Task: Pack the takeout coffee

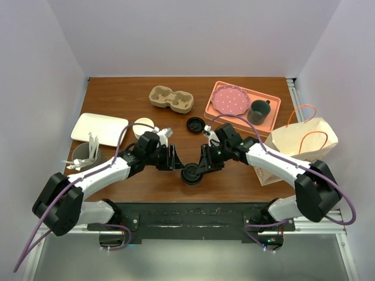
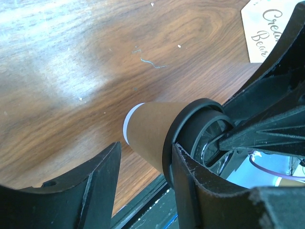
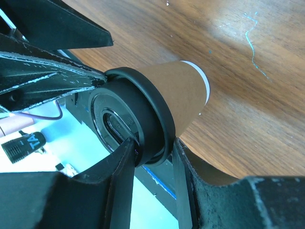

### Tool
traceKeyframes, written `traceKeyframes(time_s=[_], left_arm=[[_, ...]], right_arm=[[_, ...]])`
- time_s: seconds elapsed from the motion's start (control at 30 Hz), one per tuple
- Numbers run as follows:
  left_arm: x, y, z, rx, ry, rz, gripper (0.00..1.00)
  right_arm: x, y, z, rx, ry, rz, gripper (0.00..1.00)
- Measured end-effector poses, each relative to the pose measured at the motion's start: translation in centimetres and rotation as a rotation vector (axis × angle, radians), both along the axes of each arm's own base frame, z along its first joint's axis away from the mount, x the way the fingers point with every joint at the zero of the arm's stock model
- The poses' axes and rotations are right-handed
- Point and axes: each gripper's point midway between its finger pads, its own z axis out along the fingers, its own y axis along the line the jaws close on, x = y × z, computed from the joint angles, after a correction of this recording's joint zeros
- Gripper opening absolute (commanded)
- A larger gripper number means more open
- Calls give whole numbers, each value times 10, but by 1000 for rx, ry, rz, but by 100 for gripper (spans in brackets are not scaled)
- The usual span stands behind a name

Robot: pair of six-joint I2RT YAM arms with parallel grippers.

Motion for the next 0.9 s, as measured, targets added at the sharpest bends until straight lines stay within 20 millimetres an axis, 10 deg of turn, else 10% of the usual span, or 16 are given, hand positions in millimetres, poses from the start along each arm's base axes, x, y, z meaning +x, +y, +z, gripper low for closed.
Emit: traceKeyframes(time_s=[0.9], left_arm=[[-3,24,42,165,0,18,58]], right_arm=[[7,3,6,9,17,-121,24]])
